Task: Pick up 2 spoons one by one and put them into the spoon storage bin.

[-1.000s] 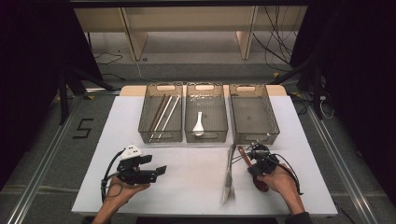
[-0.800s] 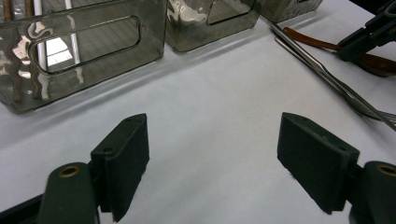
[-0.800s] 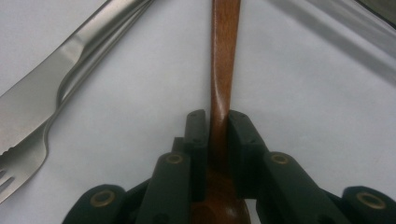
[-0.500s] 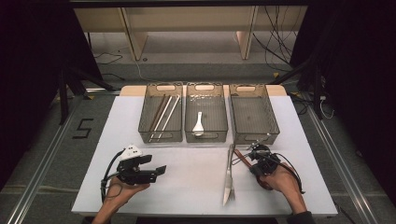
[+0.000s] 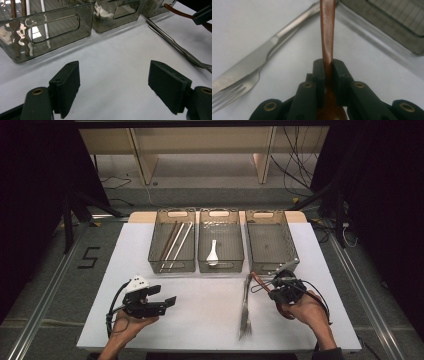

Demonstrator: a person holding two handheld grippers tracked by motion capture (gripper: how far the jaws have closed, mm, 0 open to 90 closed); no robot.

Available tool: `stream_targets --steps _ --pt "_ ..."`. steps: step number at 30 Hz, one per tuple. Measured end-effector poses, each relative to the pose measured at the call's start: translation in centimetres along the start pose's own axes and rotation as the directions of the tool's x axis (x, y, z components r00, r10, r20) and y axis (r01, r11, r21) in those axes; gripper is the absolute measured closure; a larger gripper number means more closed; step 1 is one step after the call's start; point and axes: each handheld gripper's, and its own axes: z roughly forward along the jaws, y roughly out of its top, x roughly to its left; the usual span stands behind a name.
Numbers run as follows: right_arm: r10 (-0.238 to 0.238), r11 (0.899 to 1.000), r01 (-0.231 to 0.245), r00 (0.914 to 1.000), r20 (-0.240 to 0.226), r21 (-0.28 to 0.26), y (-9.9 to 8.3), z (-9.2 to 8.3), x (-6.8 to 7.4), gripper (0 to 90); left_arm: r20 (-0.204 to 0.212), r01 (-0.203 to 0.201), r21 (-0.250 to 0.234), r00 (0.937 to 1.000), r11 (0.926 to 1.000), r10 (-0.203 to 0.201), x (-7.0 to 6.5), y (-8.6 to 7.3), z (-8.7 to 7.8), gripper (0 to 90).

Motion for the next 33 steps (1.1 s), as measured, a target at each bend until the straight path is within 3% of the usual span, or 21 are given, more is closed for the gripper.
stream_targets --steps 7,15,25,33 --pt "-0.010 0.995 0.009 1.0000 -0.003 -0.094 2.0 -1.5 0.2 82.0 -0.007 -0.003 -0.026 1.0000 0.9997 0.003 0.1 -0.2 -0.3 24.9" --pt "-0.005 0.986 0.004 1.0000 -0.007 -0.166 5.1 -1.2 0.1 82.1 -0.001 -0.015 -0.052 0.9999 0.9985 0.015 0.0 -0.3 -0.3 24.7" --pt "-0.005 0.977 0.004 1.0000 -0.008 -0.213 8.7 -0.6 0.5 82.1 -0.008 -0.023 -0.067 0.9997 0.9975 0.022 0.0 -0.4 -0.4 23.7" --pt "-0.012 0.975 0.013 0.9999 0.007 -0.221 11.3 0.0 0.7 82.0 -0.008 -0.022 -0.068 0.9997 0.9974 0.021 0.1 -0.5 -0.4 23.3"
